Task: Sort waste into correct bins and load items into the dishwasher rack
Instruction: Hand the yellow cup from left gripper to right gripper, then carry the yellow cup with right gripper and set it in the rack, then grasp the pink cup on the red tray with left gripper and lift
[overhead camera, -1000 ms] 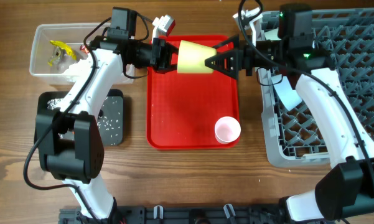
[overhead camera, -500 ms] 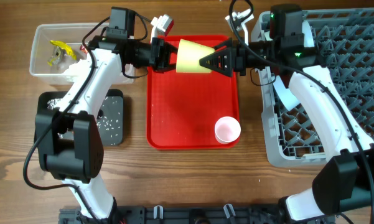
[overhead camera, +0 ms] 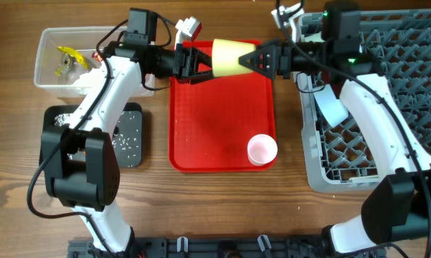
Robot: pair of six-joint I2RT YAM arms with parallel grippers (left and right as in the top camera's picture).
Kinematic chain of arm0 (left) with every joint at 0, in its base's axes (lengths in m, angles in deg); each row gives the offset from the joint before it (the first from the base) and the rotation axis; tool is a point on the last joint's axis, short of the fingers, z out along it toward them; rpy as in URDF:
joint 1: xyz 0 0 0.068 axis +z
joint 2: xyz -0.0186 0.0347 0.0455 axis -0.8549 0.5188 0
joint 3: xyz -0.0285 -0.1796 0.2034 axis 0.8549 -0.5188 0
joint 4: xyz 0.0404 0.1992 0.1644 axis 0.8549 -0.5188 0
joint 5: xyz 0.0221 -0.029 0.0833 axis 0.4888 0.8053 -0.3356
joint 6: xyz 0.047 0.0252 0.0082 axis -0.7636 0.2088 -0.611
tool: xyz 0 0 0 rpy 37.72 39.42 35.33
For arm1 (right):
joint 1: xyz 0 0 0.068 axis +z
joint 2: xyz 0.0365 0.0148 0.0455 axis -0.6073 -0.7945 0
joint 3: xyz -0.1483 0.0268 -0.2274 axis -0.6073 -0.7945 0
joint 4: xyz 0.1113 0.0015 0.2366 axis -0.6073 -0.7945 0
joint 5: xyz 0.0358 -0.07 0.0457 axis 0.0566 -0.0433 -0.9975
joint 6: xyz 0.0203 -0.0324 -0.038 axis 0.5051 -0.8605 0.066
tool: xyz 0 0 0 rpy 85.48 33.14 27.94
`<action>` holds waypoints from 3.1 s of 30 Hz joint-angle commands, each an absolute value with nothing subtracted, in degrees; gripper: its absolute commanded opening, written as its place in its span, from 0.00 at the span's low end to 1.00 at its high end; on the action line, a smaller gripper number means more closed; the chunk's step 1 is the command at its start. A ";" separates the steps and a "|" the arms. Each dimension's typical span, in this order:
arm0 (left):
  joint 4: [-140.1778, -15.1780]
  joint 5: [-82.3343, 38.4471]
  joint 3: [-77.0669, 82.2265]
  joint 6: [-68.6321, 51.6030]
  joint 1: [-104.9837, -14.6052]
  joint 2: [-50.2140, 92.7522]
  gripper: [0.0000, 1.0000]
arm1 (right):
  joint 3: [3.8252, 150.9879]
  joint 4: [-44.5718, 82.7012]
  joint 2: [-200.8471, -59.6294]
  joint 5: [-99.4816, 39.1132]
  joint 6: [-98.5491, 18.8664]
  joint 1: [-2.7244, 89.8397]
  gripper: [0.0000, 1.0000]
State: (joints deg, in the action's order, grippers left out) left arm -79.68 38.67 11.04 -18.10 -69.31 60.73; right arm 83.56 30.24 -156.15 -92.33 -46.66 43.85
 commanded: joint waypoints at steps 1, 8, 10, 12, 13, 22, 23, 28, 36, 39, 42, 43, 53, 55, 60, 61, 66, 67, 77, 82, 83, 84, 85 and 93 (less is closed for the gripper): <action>-79.66 39.91 11.21 -18.84 -69.51 59.55 0.46 | 83.56 28.26 -156.67 -81.91 -46.31 40.68 0.38; -79.68 33.42 11.21 -18.84 -69.51 59.55 0.55 | 83.56 24.54 -152.32 -74.35 -46.29 35.68 0.37; -79.72 30.16 11.21 -18.84 -69.51 59.55 0.56 | 83.56 22.14 -149.29 -70.17 -46.29 34.39 0.37; -80.31 24.76 11.21 -18.84 -69.51 59.55 0.63 | 83.91 18.33 -145.64 -63.53 -46.53 33.30 0.36; -80.71 19.83 11.19 -18.84 -69.51 59.55 0.68 | 85.07 14.00 -142.82 -57.71 -47.84 32.55 0.37; -84.18 -1.09 11.10 -18.84 -69.51 59.55 1.00 | 88.30 -8.16 -133.29 -24.53 -45.17 27.22 0.36; -84.27 -1.11 11.08 -18.84 -69.51 59.55 1.00 | 88.26 -9.88 -134.03 -22.02 -44.02 26.26 0.36; -84.46 -2.58 11.06 -18.84 -69.51 59.55 1.00 | 88.26 -12.07 -138.71 -18.22 -39.99 21.91 0.33; -85.36 -2.78 11.04 -18.84 -69.51 59.55 1.00 | 88.26 -12.81 -148.78 -14.90 -38.51 17.08 0.31; -85.34 -2.78 11.04 -18.84 -69.51 59.55 1.00 | 88.26 -12.77 -151.97 -14.61 -38.46 16.14 0.31; -85.32 -2.78 11.04 -18.84 -69.51 59.55 1.00 | 88.26 -12.22 -153.16 -14.46 -38.51 16.09 0.31; -85.32 -2.78 11.04 -18.84 -69.51 59.55 1.00 | 88.26 -12.14 -153.24 -14.44 -38.51 16.09 0.31; -85.32 -2.78 11.04 -18.84 -69.51 59.55 1.00 | 88.04 -11.90 -153.68 -14.44 -38.55 16.09 0.33; -85.32 -2.78 11.04 -18.84 -69.51 59.55 1.00 | 87.08 -11.04 -153.77 -14.44 -38.57 16.12 0.33; -85.32 -2.78 11.04 -18.86 -69.51 59.55 1.00 | 85.13 -9.47 -153.77 -14.92 -38.57 16.16 0.64; -85.32 -2.78 11.04 -18.84 -69.51 59.55 1.00 | 85.13 -9.45 -153.77 -14.94 -38.55 16.16 0.70; -85.34 -2.78 11.04 -18.84 -69.51 59.55 1.00 | 85.13 -9.38 -153.77 -15.75 -38.73 16.16 0.74; -85.34 -2.78 11.04 -18.84 -69.51 59.55 1.00 | 85.13 -9.38 -153.77 -15.75 -38.73 16.16 0.75; -92.09 -2.84 11.06 -26.23 -69.77 59.31 0.89 | 93.96 -14.41 -146.75 -29.06 -44.63 17.17 0.82; -114.34 -11.52 11.06 -32.59 -73.16 59.01 0.71 | 95.45 -14.50 -136.13 -29.08 -44.78 19.92 0.93; -117.51 -13.44 11.04 -32.55 -76.02 59.01 0.70 | 95.45 -14.65 -135.30 -29.12 -44.76 19.92 0.94; -117.97 -13.97 11.06 -32.52 -78.01 58.85 0.70 | 95.45 -14.87 -135.01 -29.36 -44.80 19.92 0.94; -117.38 -15.76 11.06 -32.35 -81.64 58.66 0.73 | 95.43 -15.39 -135.01 -29.69 -44.80 19.92 0.95; -107.09 -47.21 11.04 -16.85 -102.69 59.07 0.94 | 95.38 -17.69 -135.74 -29.74 -46.97 19.92 0.95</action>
